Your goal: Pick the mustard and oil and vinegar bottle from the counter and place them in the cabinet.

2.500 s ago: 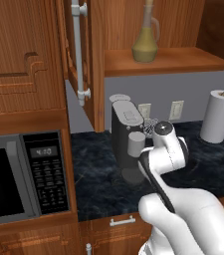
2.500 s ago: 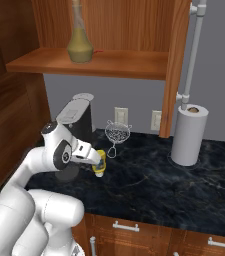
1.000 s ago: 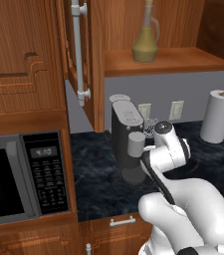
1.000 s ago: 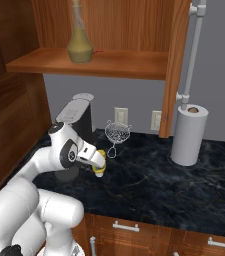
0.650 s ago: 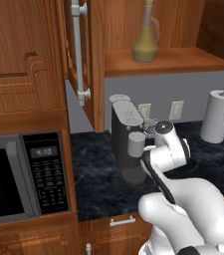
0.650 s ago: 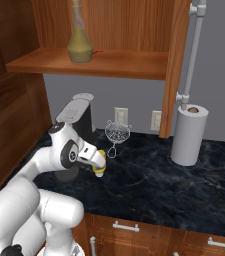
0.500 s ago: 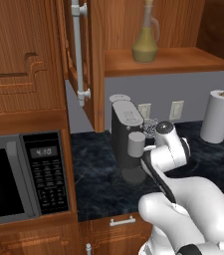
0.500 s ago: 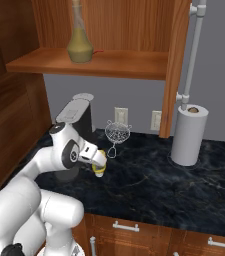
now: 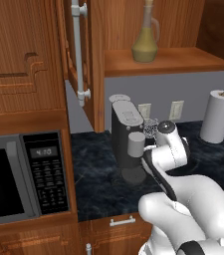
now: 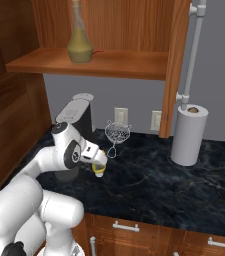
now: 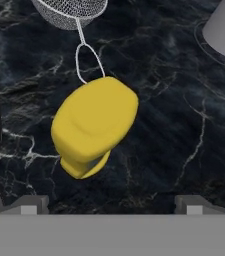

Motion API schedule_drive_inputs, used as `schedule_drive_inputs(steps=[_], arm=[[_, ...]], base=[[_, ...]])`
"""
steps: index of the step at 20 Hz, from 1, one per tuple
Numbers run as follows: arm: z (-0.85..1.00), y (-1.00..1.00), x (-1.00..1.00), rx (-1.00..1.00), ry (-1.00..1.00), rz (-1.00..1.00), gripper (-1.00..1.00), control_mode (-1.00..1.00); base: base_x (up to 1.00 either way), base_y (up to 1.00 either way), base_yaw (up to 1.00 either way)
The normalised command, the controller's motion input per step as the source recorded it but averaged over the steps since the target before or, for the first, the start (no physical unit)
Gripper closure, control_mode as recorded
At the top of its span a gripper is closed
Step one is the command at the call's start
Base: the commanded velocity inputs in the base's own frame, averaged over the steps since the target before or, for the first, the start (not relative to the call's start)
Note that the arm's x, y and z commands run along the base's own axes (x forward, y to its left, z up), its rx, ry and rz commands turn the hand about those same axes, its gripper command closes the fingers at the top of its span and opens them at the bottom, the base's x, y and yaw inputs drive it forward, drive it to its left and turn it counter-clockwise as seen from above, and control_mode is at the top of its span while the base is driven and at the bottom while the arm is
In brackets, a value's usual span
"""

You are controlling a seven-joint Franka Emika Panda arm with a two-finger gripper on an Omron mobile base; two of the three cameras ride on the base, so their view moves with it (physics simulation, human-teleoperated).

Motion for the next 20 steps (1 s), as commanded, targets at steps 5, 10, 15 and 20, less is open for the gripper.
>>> schedule_drive_inputs(steps=[5, 10, 15, 20], arm=[[-0.17, 0.37, 0.00, 0.00, -0.02, -0.07, -1.00, -1.00], [-0.06, 0.21, -0.16, 0.00, -0.05, -0.01, -1.00, -1.00], [-0.16, 0.44, 0.16, -0.01, -0.02, -0.06, -1.00, -1.00], [-0.22, 0.54, 0.35, -0.03, 0.00, -0.10, -1.00, -1.00]], base=[[0.00, 0.00, 0.00], [0.00, 0.00, 0.00], [0.00, 0.00, 0.00], [0.00, 0.00, 0.00]])
